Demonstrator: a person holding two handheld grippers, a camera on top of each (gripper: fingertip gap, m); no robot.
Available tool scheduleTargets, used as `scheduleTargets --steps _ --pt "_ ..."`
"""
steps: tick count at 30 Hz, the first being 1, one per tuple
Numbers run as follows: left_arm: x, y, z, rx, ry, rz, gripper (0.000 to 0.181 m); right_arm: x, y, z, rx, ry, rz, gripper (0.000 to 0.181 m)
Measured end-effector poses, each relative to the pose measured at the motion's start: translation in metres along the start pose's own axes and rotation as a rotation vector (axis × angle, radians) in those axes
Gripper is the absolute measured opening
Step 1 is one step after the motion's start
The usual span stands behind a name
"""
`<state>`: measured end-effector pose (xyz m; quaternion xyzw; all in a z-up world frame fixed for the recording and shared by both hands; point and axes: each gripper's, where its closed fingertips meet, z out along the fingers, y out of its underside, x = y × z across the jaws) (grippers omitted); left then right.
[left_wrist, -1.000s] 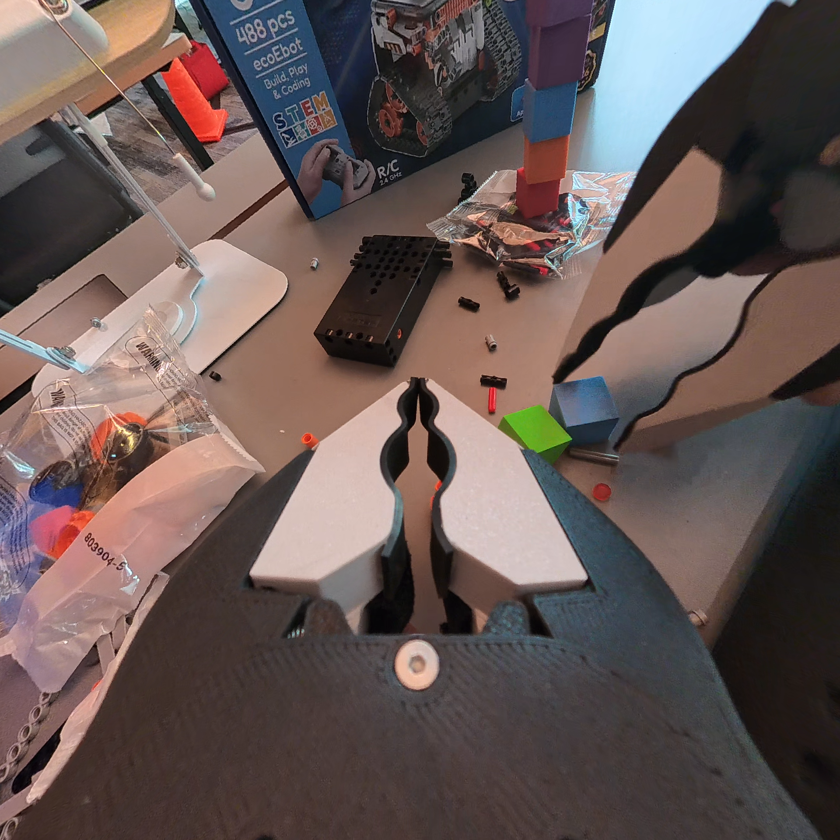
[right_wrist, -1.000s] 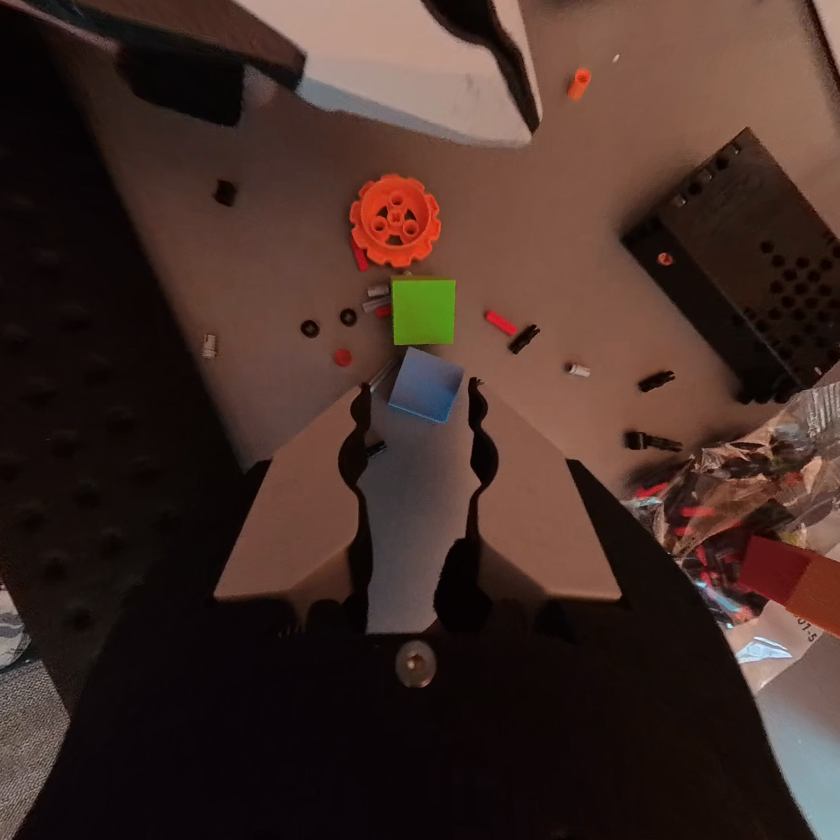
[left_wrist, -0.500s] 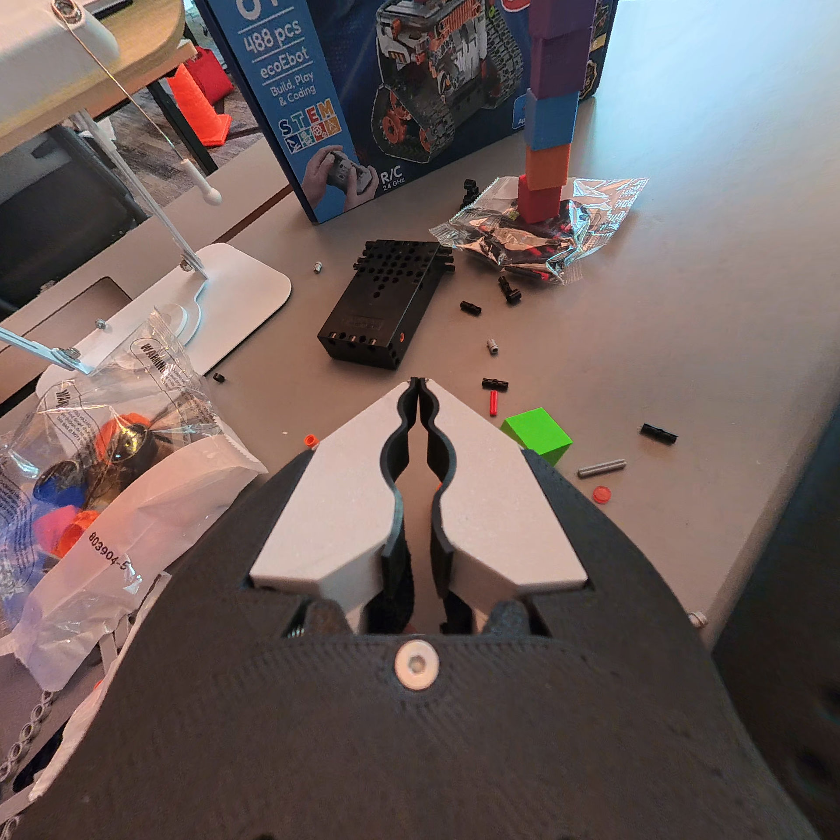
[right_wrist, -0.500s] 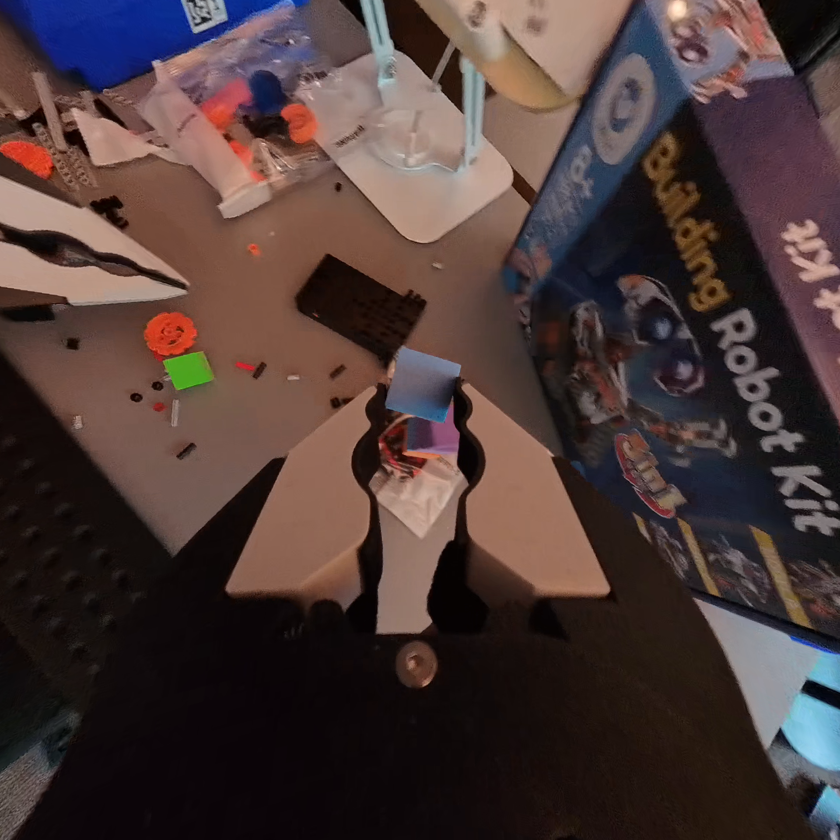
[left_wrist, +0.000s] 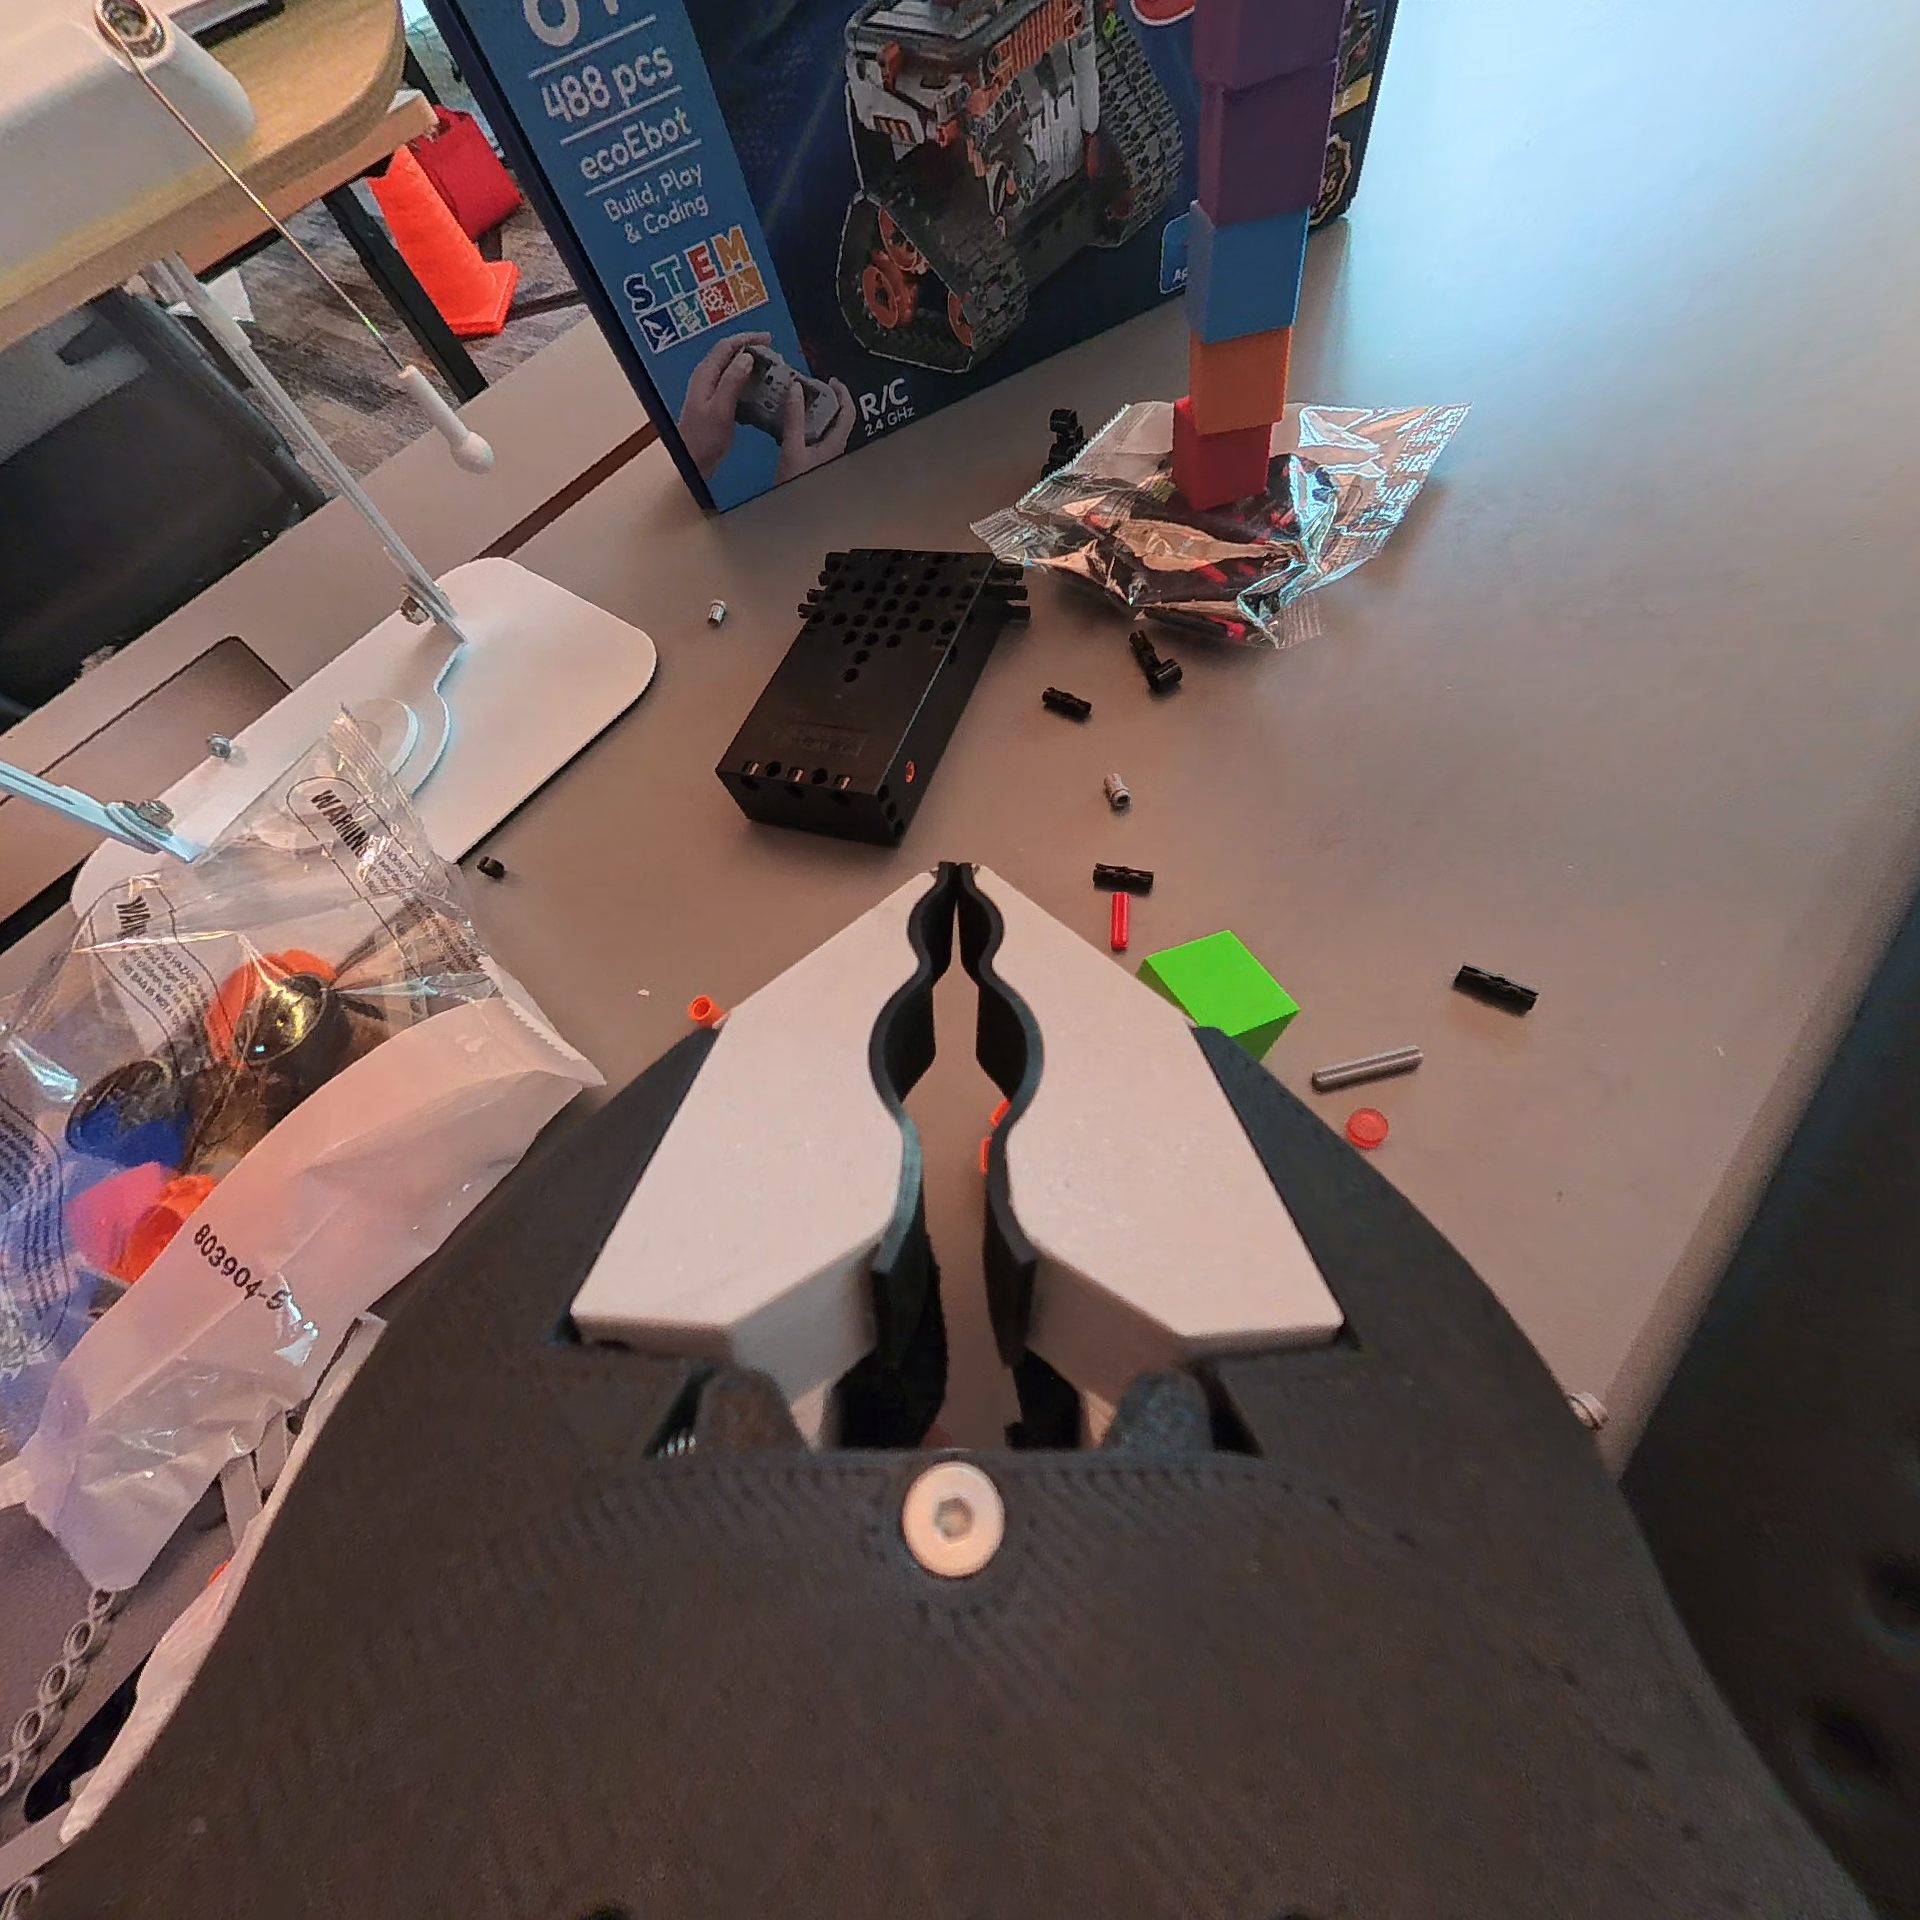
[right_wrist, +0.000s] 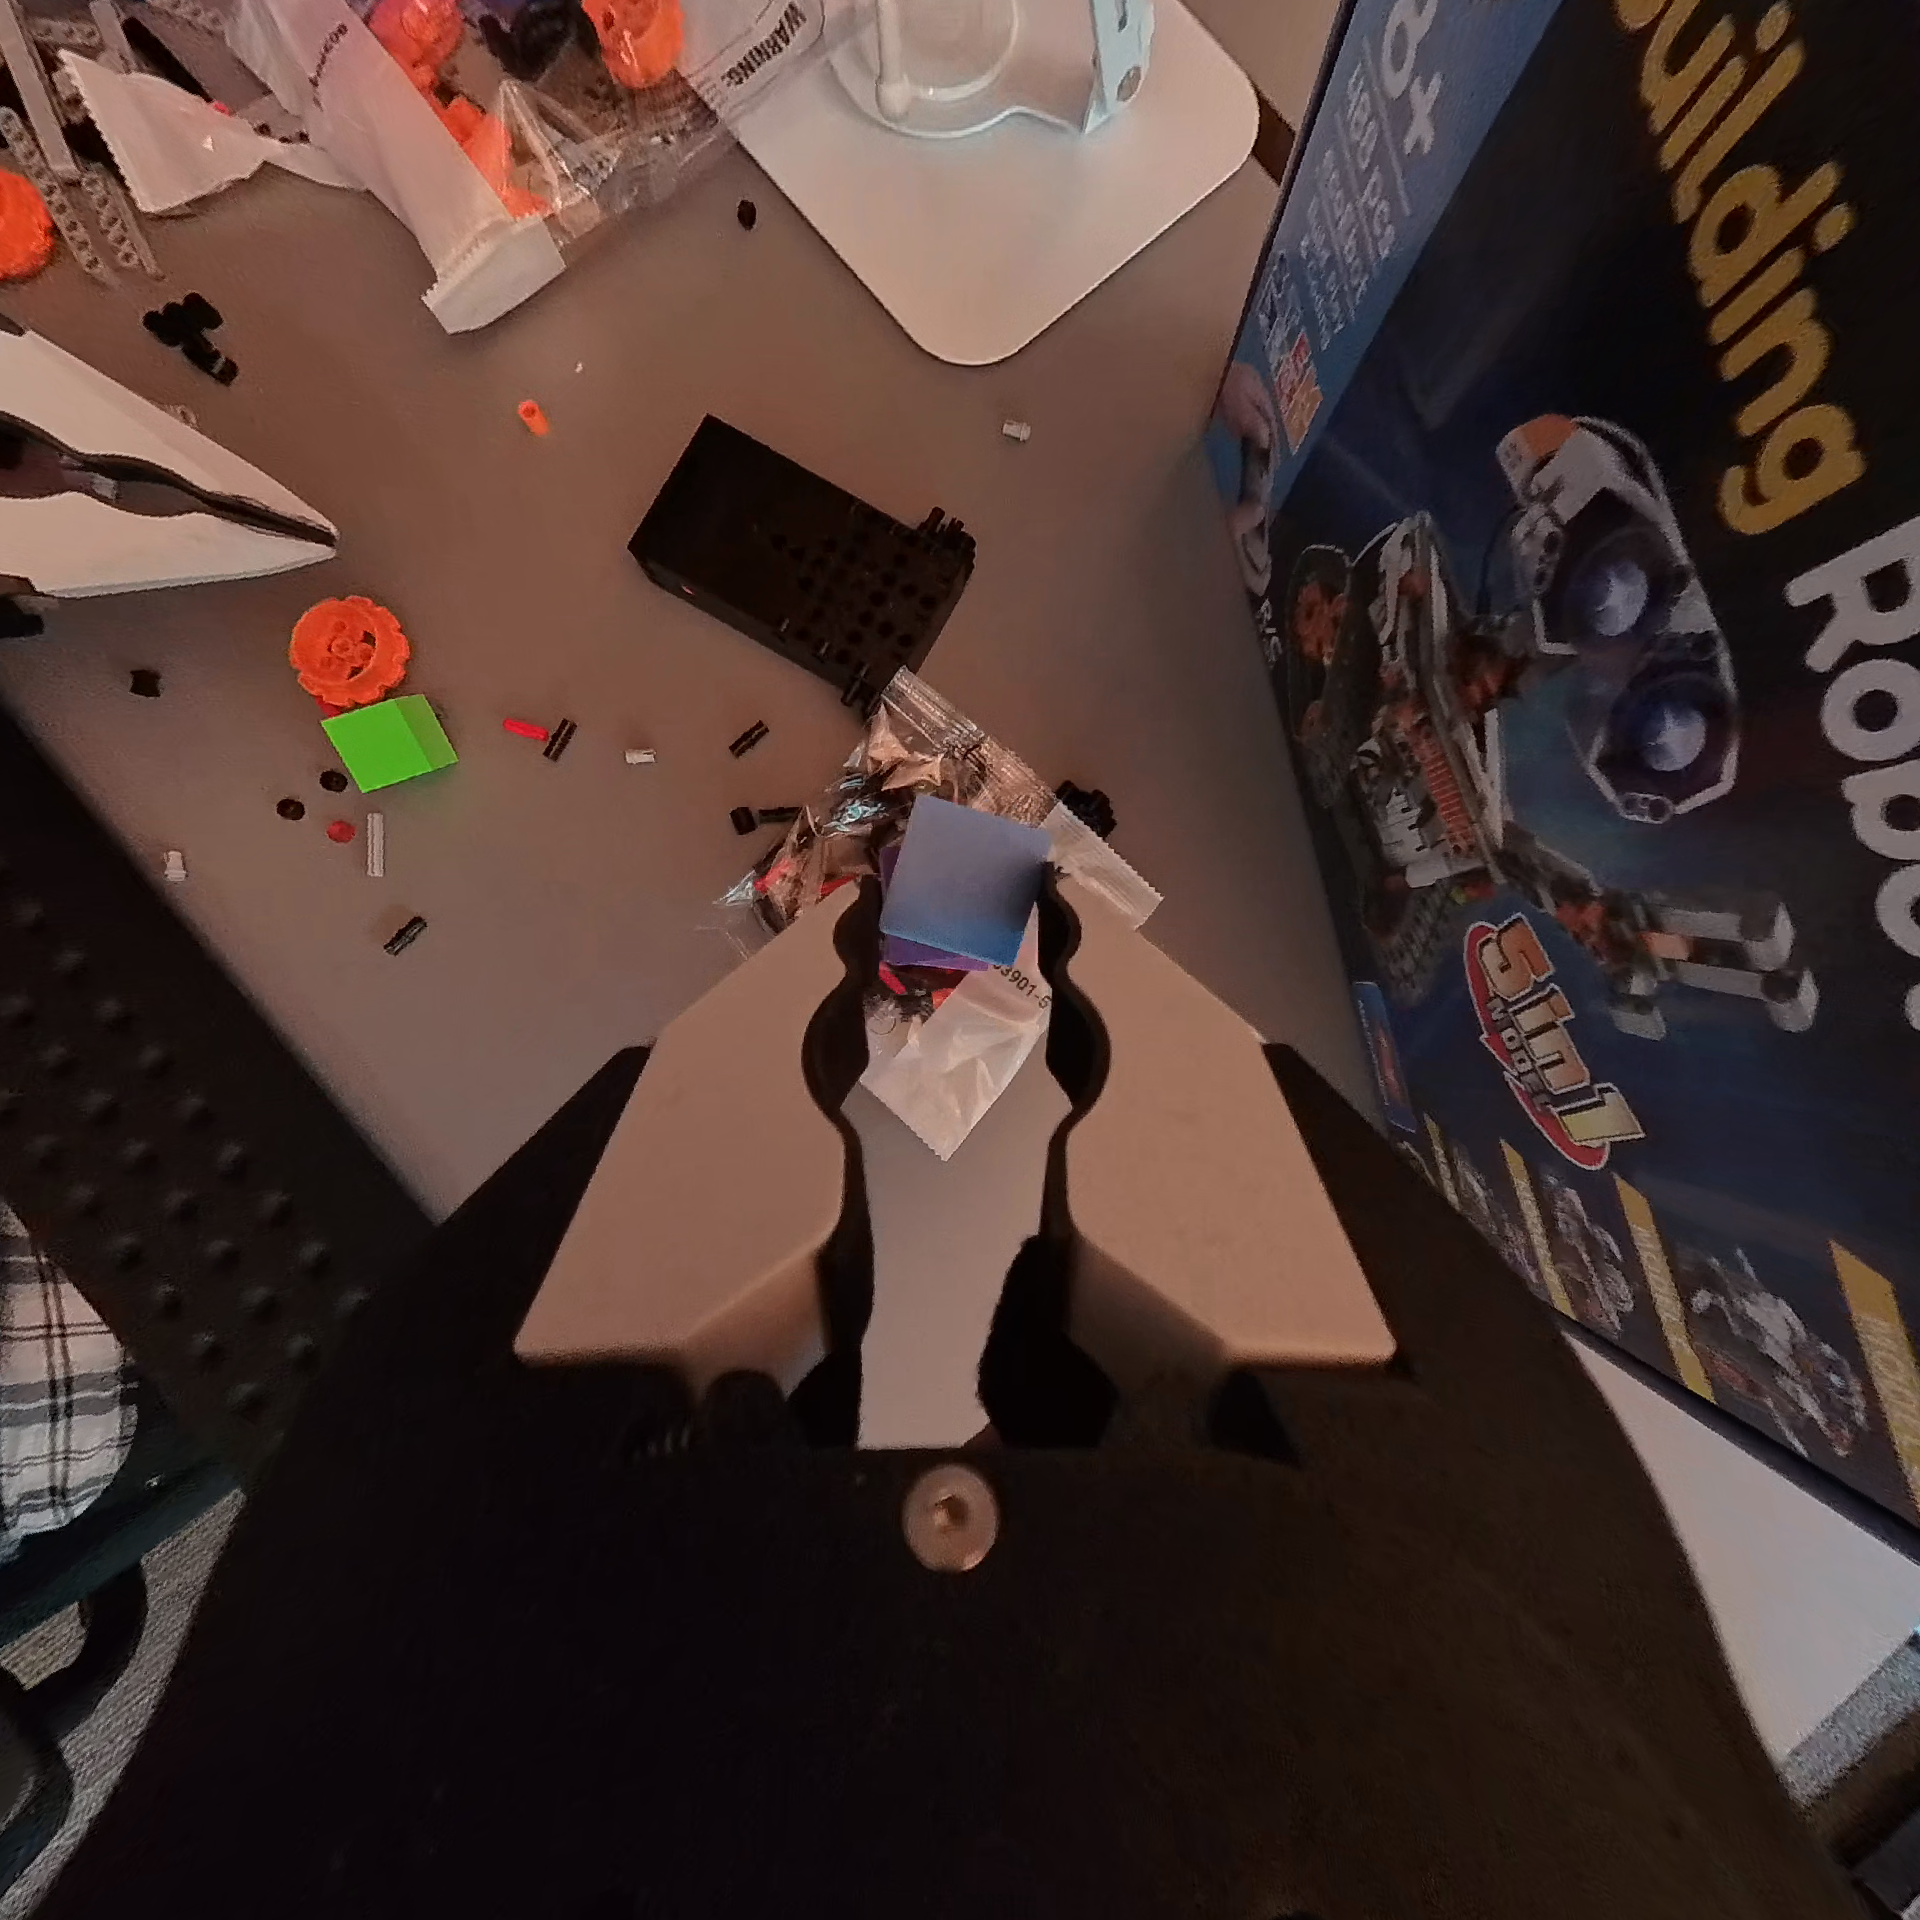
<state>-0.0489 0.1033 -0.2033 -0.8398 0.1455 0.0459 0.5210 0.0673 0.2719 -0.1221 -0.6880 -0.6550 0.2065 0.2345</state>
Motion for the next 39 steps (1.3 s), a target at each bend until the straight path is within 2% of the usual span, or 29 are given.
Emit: scheduleTargets --steps 6,12,16,18,20,23,26,28,31,33,34,37,39 --pt "0.0 0.001 0.0 -0.002 0.0 0.0 0.0 0.0 0.002 0.003 0.002 -0.022 0.014 0.034" --pt "-0.001 0.001 0.0 -0.002 -0.003 -0.001 0.0 0.004 -0.006 -0.007 0.058 0.006 0.019 0.04" --pt "-0.003 0.0 -0.001 0.004 -0.012 -0.008 0.0 0.004 -0.022 -0.028 0.139 0.148 -0.029 0.043" --pt "-0.006 -0.001 -0.001 0.007 -0.018 -0.017 0.0 -0.018 -0.034 -0.035 0.187 0.222 -0.113 0.04" --pt "-0.008 -0.002 -0.002 0.013 -0.022 -0.025 0.0 -0.068 -0.036 -0.018 0.175 0.155 -0.219 0.043" --pt "-0.01 -0.001 -0.003 0.015 -0.029 -0.032 0.0 -0.144 -0.028 0.025 0.159 -0.02 -0.308 0.052" --pt "-0.011 0.001 -0.003 0.009 -0.037 -0.03 0.0 -0.187 -0.011 0.074 0.122 -0.132 -0.316 0.054" --pt "-0.012 0.002 -0.003 0.007 -0.039 -0.031 0.0 -0.2 0.002 0.102 0.089 -0.182 -0.29 0.055" --pt "-0.011 0.002 -0.003 0.005 -0.038 -0.029 0.0 -0.207 0.013 0.128 0.068 -0.191 -0.266 0.049" --pt "-0.011 0.002 -0.003 0.007 -0.038 -0.028 0.0 -0.204 0.017 0.136 0.063 -0.177 -0.249 0.033" --pt "-0.011 0.001 -0.003 0.009 -0.04 -0.028 0.0 -0.203 0.017 0.137 0.068 -0.175 -0.24 0.024" --pt "-0.012 0.0 -0.005 0.015 -0.046 -0.026 0.0 -0.194 0.012 0.129 0.08 -0.137 -0.244 0.024" --pt "-0.012 -0.001 -0.005 0.018 -0.046 -0.026 0.0 -0.184 0.002 0.109 0.113 -0.118 -0.247 0.024"
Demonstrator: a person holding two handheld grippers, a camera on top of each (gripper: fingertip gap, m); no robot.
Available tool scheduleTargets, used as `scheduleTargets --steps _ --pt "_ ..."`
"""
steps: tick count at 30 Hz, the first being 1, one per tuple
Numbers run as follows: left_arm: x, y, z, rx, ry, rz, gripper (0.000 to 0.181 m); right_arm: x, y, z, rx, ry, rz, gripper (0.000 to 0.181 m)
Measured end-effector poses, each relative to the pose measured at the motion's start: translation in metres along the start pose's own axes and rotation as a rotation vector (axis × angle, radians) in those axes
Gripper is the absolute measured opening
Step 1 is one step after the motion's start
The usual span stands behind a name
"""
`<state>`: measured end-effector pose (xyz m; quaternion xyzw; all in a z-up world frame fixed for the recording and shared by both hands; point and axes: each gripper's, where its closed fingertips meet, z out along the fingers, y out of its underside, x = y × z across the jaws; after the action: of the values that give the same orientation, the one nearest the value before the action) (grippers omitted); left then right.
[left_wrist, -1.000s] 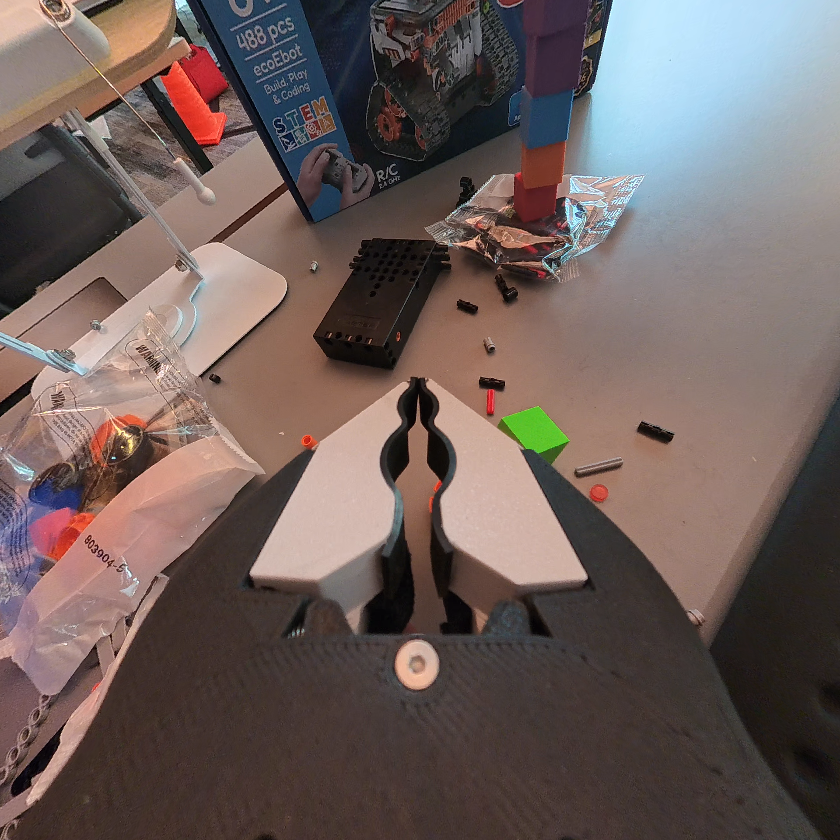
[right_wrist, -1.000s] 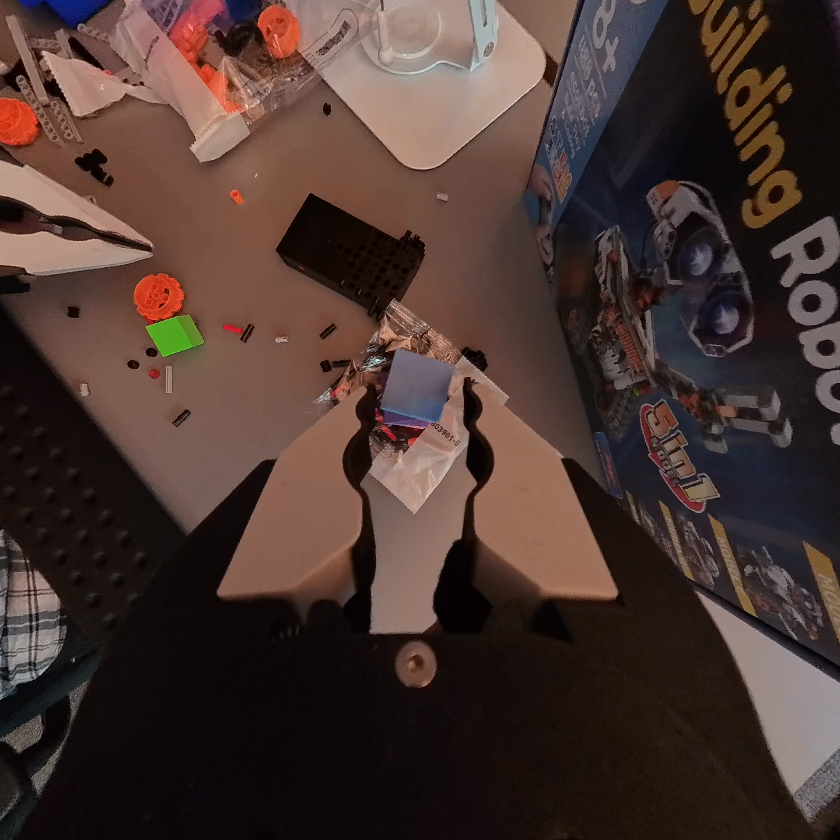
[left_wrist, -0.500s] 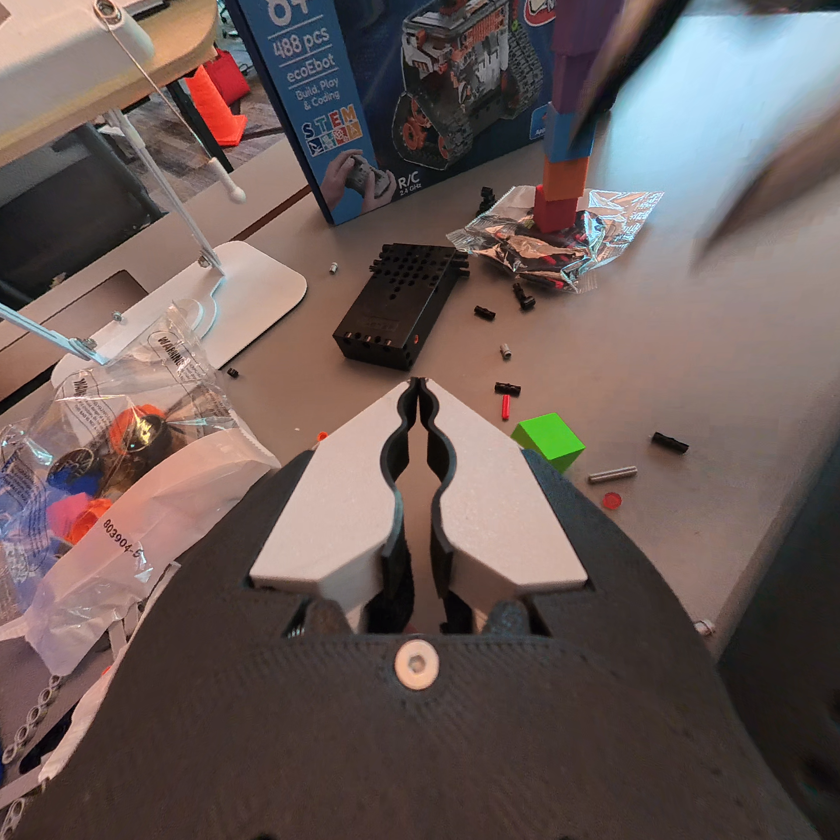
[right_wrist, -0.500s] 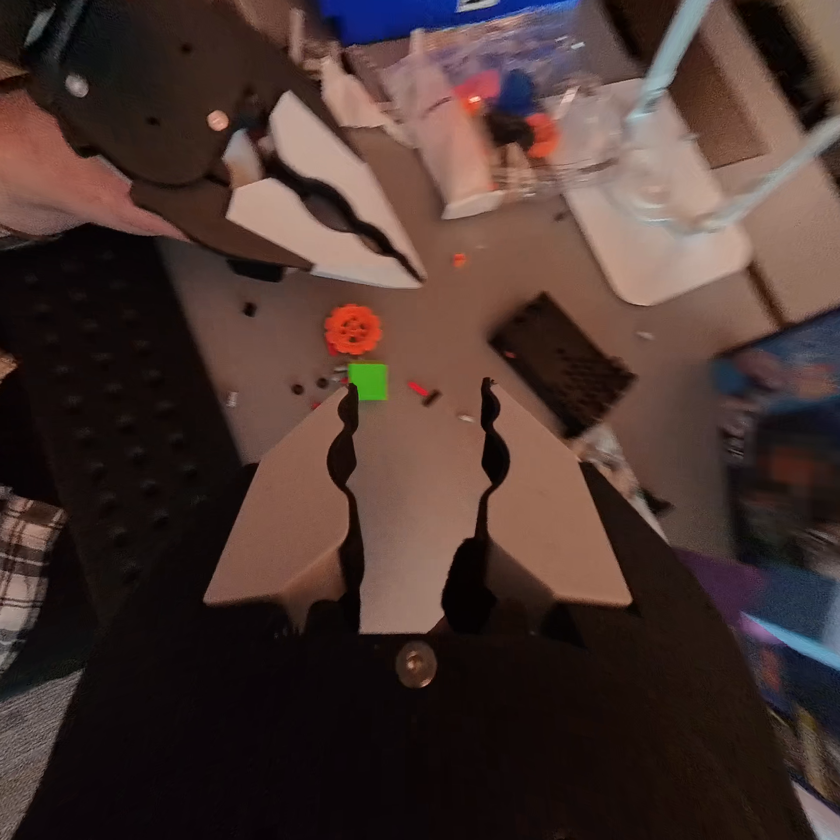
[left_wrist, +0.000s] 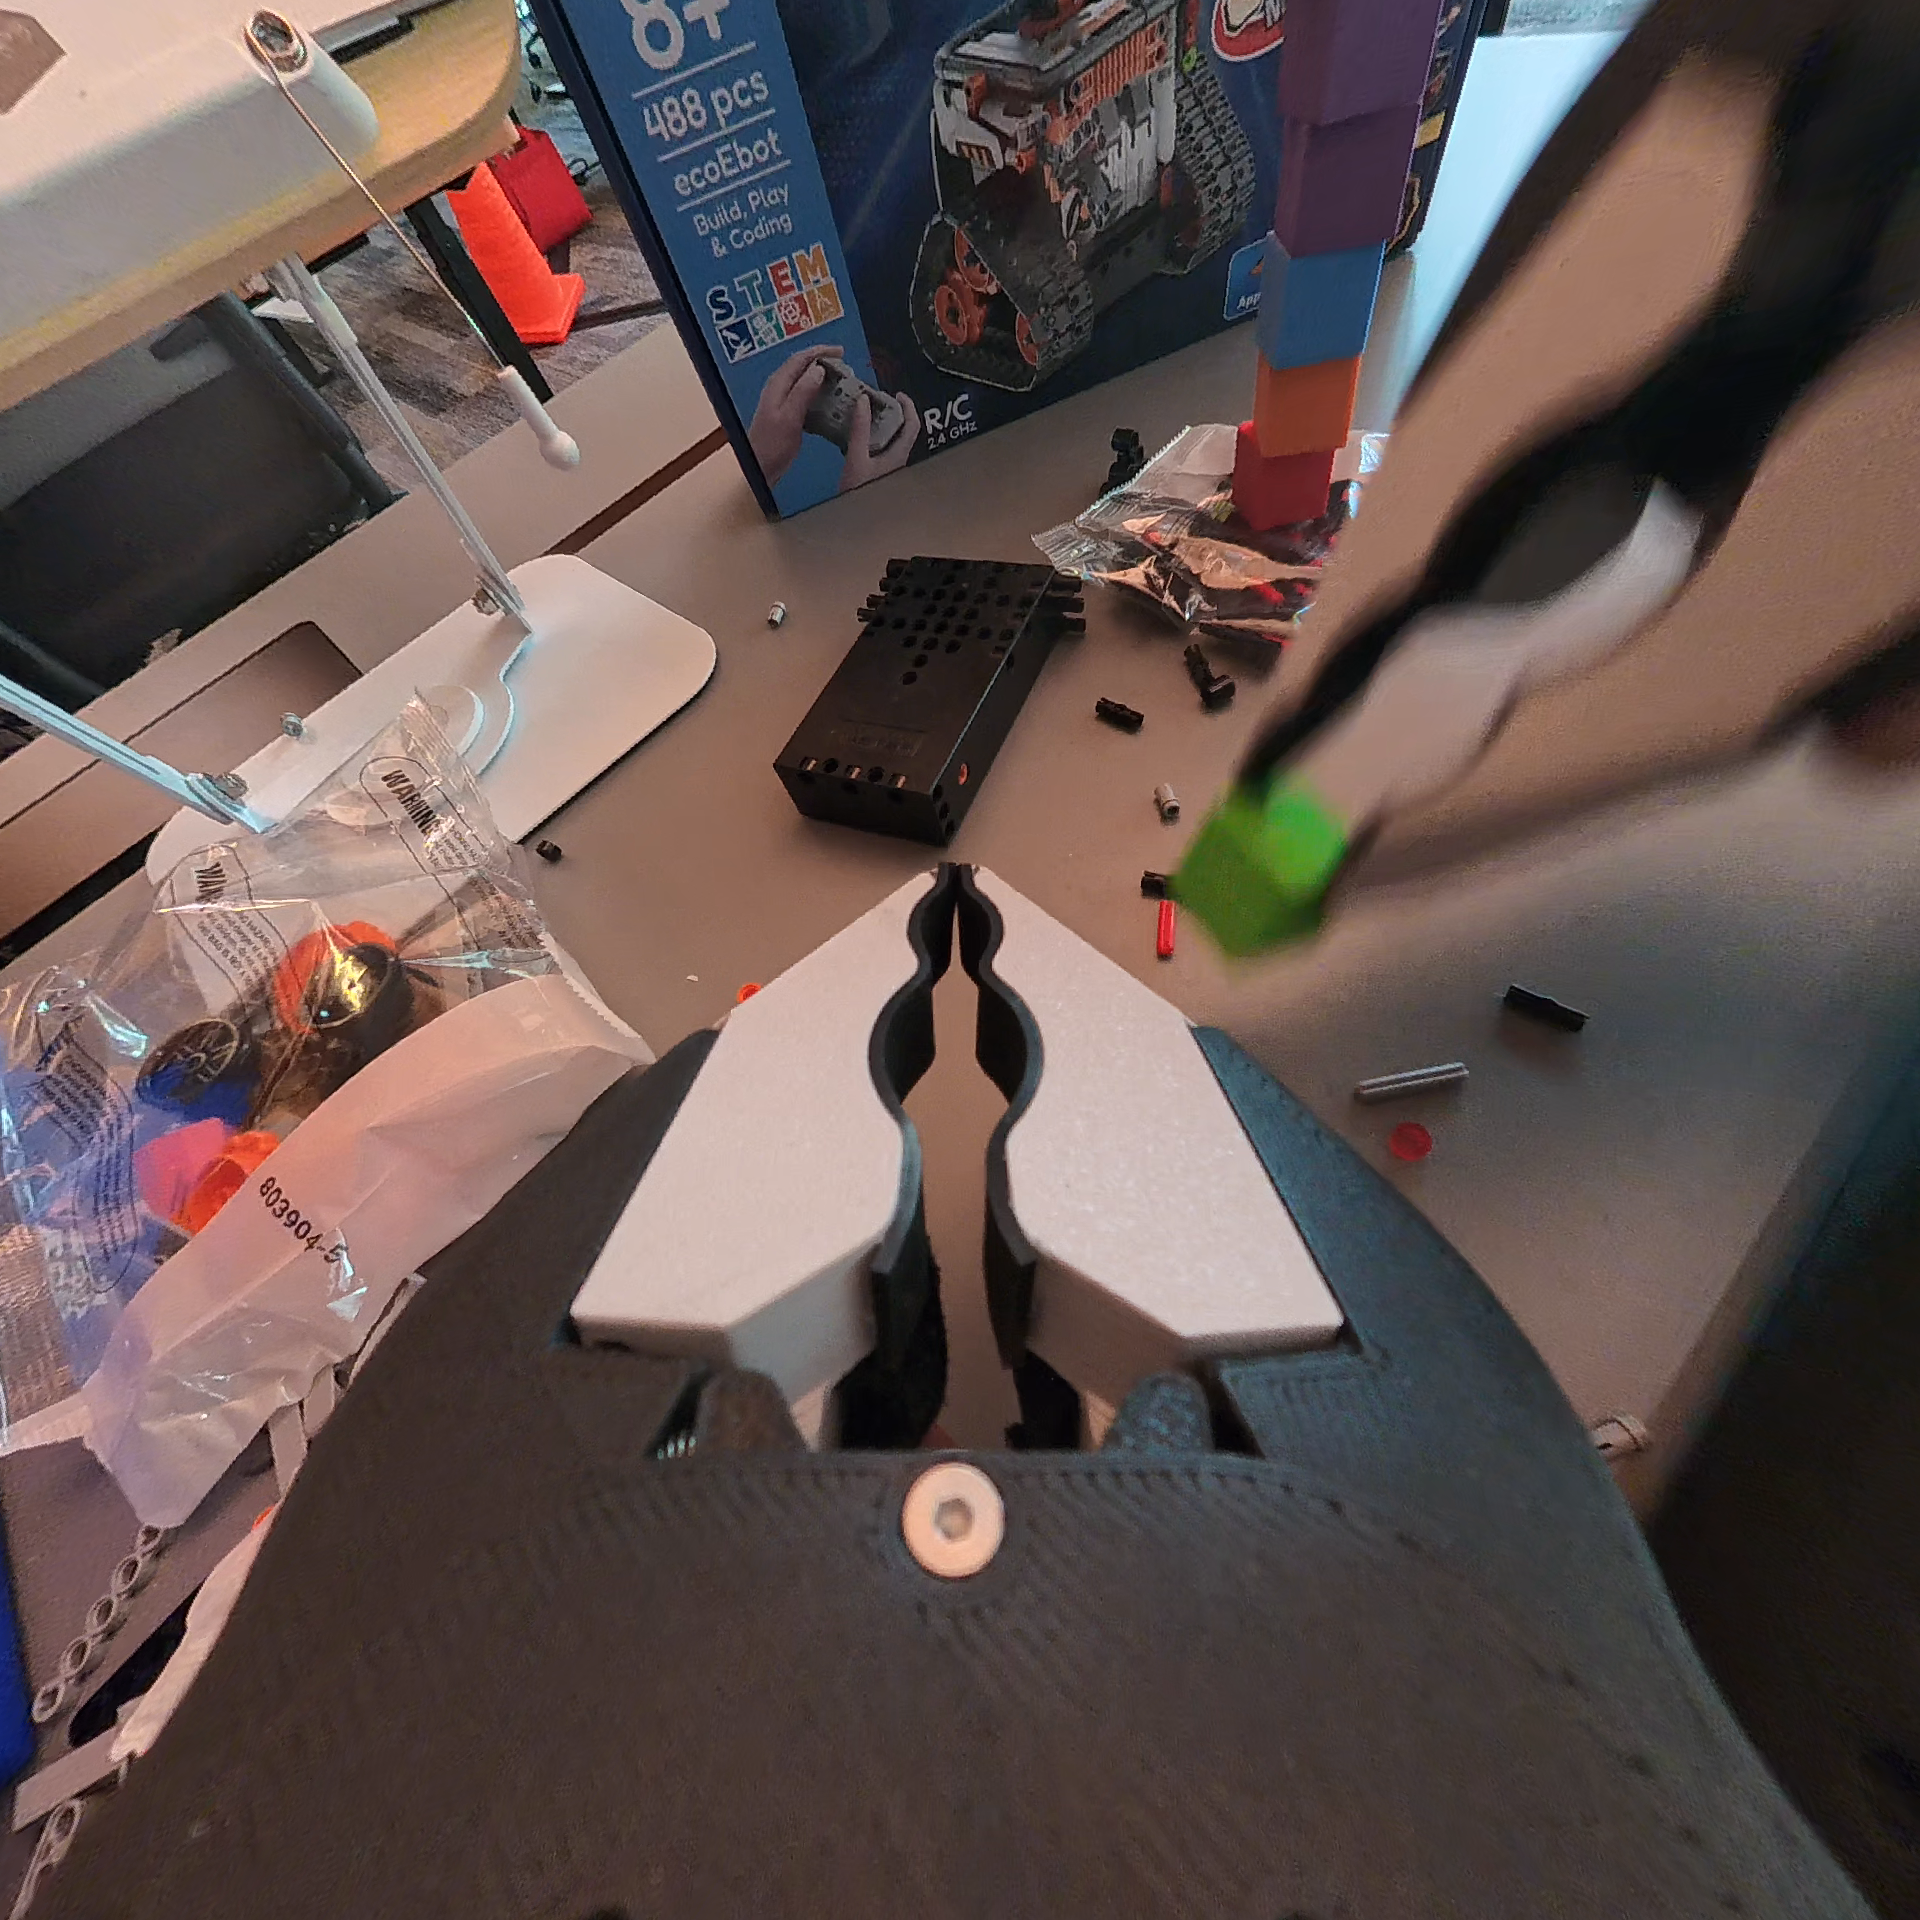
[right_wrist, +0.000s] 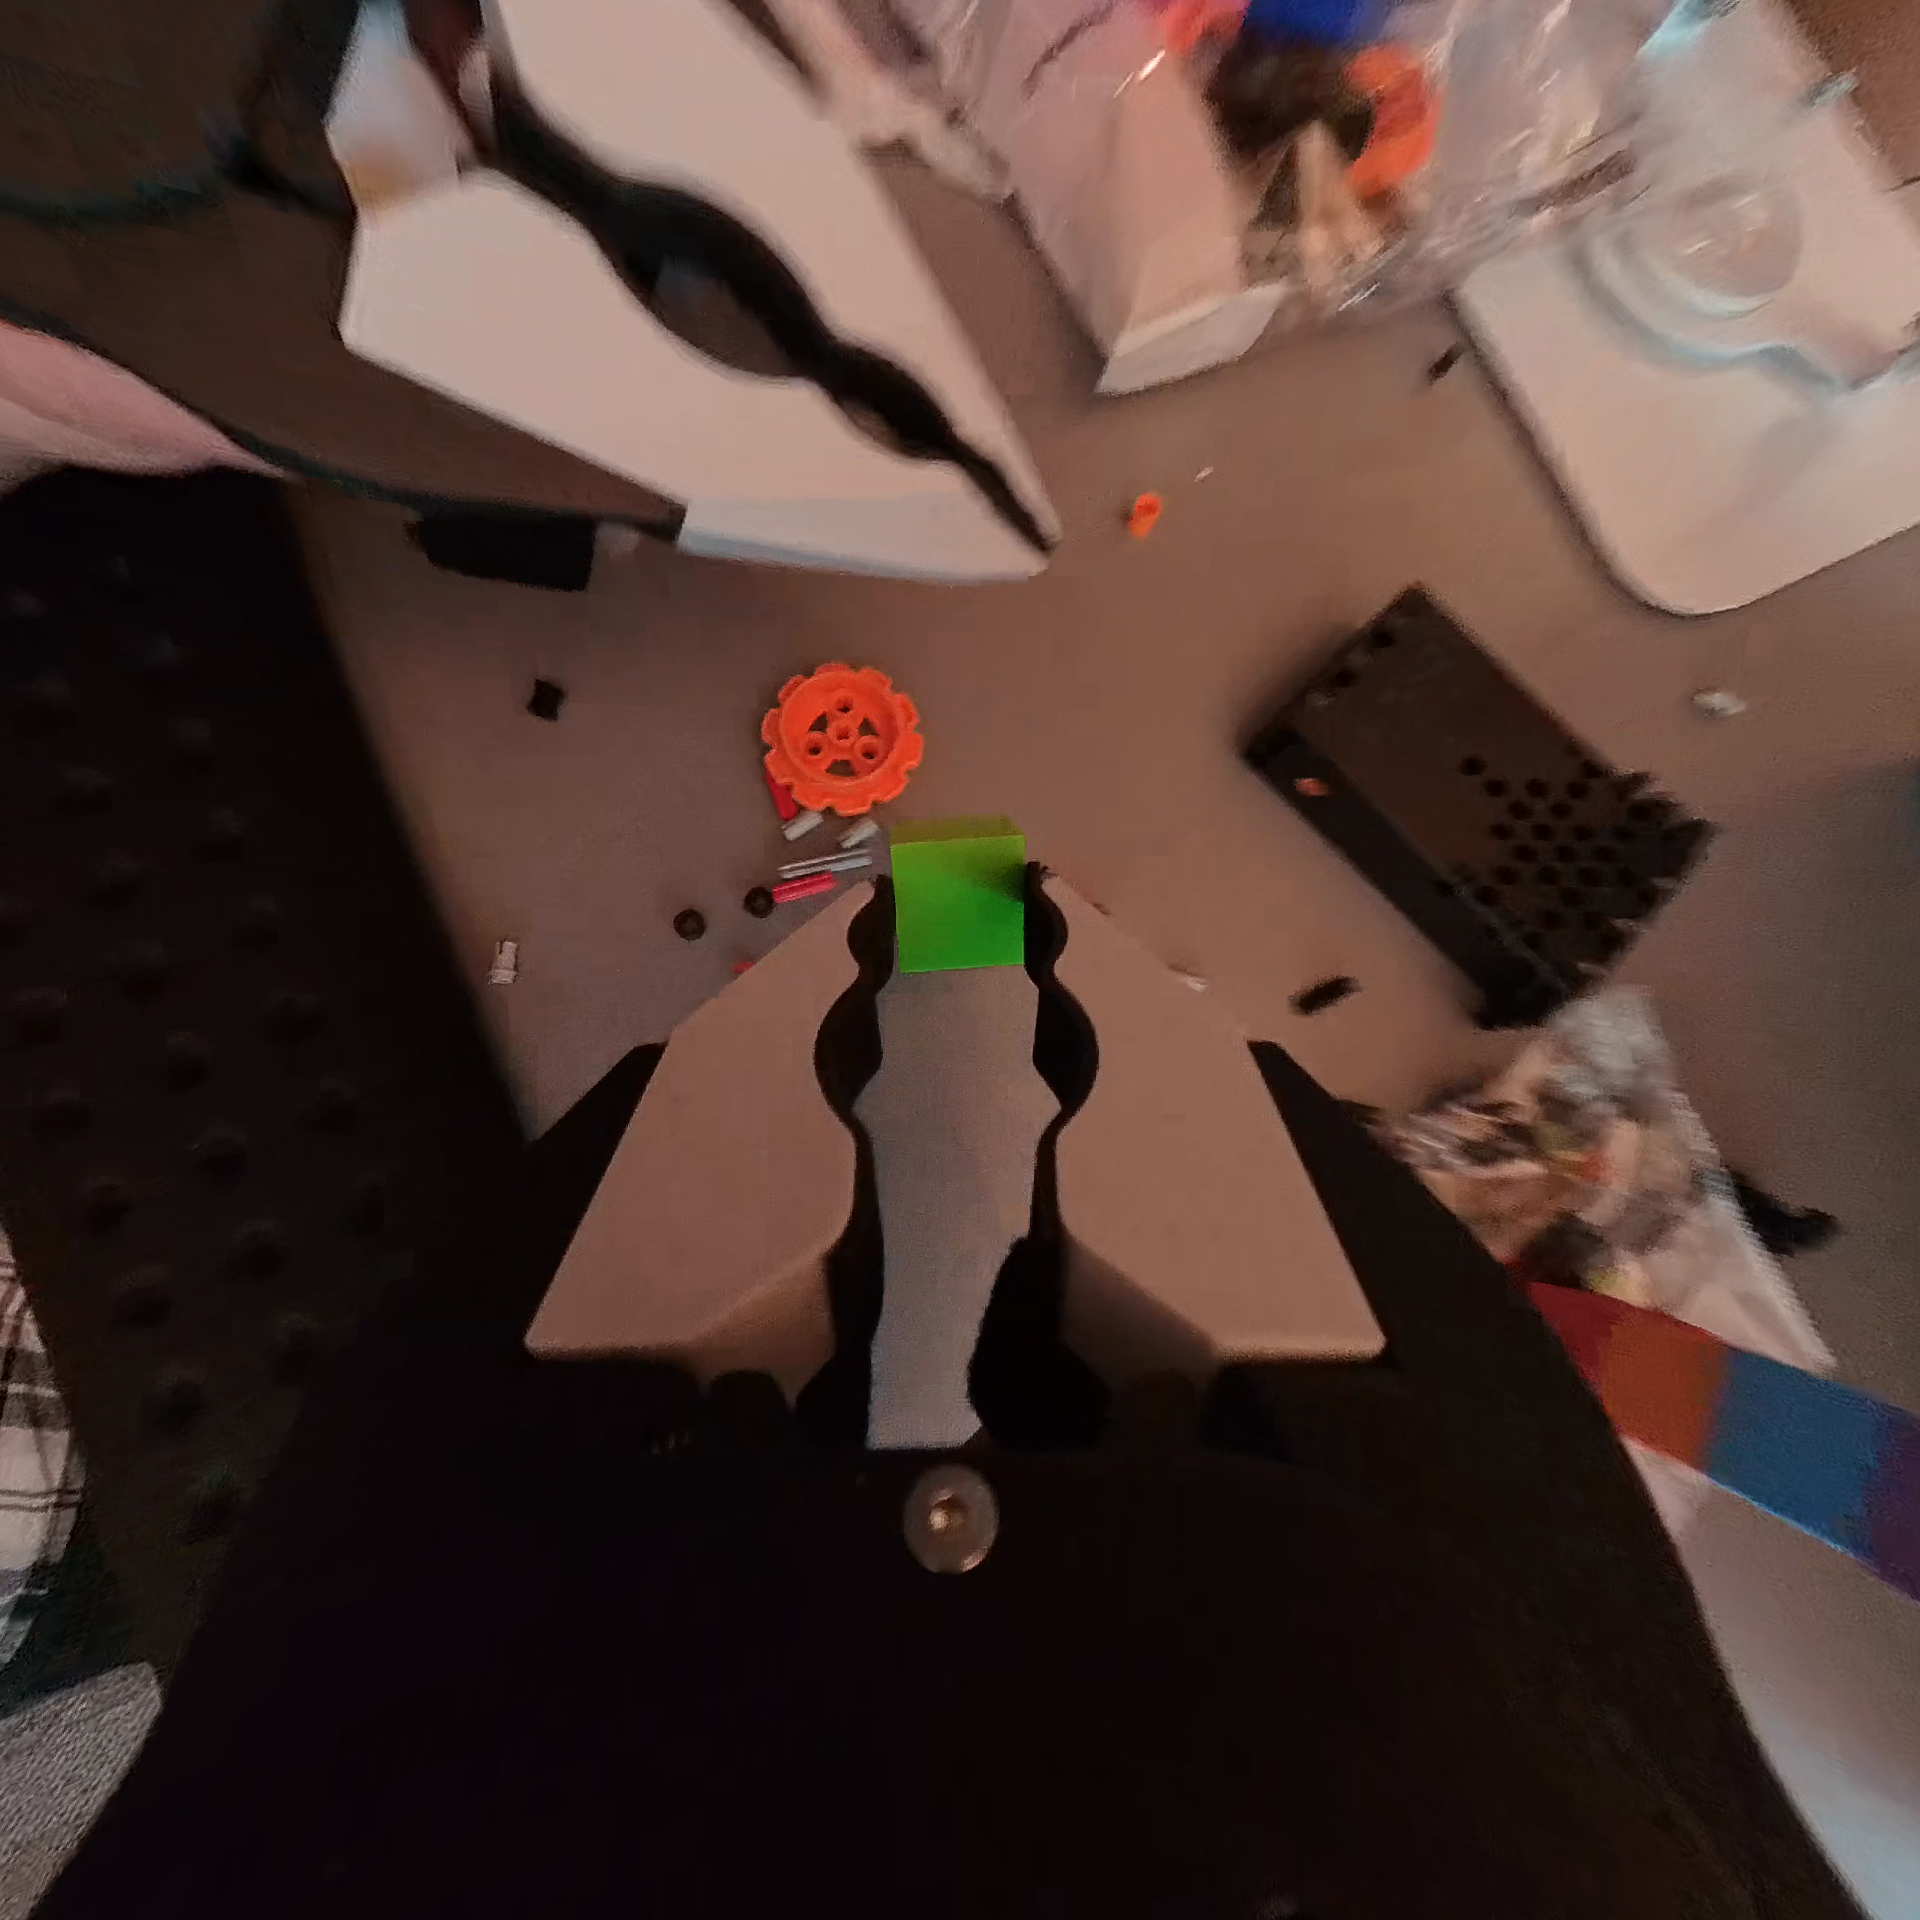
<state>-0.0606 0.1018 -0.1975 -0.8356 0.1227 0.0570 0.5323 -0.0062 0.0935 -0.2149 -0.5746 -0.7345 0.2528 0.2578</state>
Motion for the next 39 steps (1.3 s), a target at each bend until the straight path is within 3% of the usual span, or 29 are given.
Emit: scheduleTargets --steps 7,12,17,39 --pt "0.001 -0.001 0.001 0.0 0.007 0.0 0.0 0.089 -0.034 -0.125 0.022 0.179 0.023 0.023" --pt "0.001 -0.001 0.001 0.002 0.008 -0.003 0.0 0.149 -0.022 -0.176 -0.077 0.207 0.109 0.024" --pt "0.003 0.0 0.002 -0.003 0.013 0.002 0.0 0.165 -0.004 -0.181 -0.207 0.169 0.123 0.024" --pt "0.007 0.0 0.004 -0.007 0.028 0.005 0.0 0.173 0.01 -0.154 -0.324 0.078 0.175 0.025"
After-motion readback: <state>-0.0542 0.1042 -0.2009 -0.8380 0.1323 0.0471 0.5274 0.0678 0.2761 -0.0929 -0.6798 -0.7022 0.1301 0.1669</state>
